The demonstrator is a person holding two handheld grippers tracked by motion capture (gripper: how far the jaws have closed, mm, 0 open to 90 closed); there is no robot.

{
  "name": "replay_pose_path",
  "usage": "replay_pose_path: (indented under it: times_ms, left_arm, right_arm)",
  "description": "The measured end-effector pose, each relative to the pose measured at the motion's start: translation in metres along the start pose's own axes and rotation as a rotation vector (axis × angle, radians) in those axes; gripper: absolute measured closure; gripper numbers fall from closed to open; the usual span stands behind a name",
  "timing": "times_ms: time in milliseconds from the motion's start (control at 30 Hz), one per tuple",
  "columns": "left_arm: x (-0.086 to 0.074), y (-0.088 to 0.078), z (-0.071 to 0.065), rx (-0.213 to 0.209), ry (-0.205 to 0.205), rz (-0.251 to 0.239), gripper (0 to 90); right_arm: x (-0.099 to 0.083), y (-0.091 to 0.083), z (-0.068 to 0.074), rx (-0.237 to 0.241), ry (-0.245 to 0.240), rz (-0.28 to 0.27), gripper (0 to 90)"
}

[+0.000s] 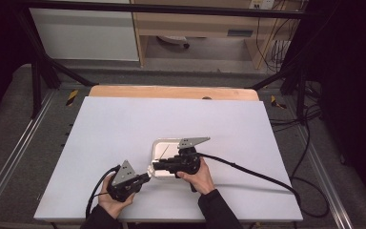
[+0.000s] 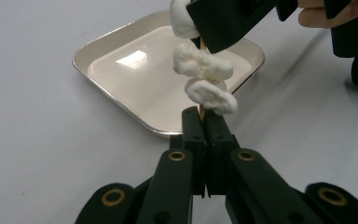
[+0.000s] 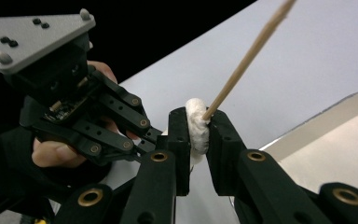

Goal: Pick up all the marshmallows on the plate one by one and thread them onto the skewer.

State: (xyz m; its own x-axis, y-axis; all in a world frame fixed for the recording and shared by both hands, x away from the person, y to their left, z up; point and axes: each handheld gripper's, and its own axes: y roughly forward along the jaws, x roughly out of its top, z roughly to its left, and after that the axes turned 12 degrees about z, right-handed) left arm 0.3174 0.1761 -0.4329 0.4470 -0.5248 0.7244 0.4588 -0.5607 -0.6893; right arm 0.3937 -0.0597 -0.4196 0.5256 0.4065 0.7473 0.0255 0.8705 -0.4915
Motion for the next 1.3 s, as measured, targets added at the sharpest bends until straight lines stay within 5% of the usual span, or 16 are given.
replay_pose_path:
  times_ms: [200,800,1067,1300]
  left_arm:
    - [0.001,0.001,0.001,0.002,0.008,-0.01,89.1]
    - [-0.001,0.001,0.008,-0.006,-0.03,-0.01,88.9]
    - [0.001,0.002,0.01,-0.014,-0.027,-0.004,88.9]
    - [0.003,0.002,0.013,-0.026,-0.071,0.029,88.8]
  right_arm:
    - [0.009,-0.015,0.005,-0.057,-0.015,-0.028,77.1]
    - [0.001,-0.037,0.003,-0.28,-0.064,0.026,13.1]
    - [-0.021,-0.057,-0.012,-0.406,-0.045,0.084,3.3]
    - [-0.044,-0.08,-0.025,-0.489,-0.01,0.108,0.8]
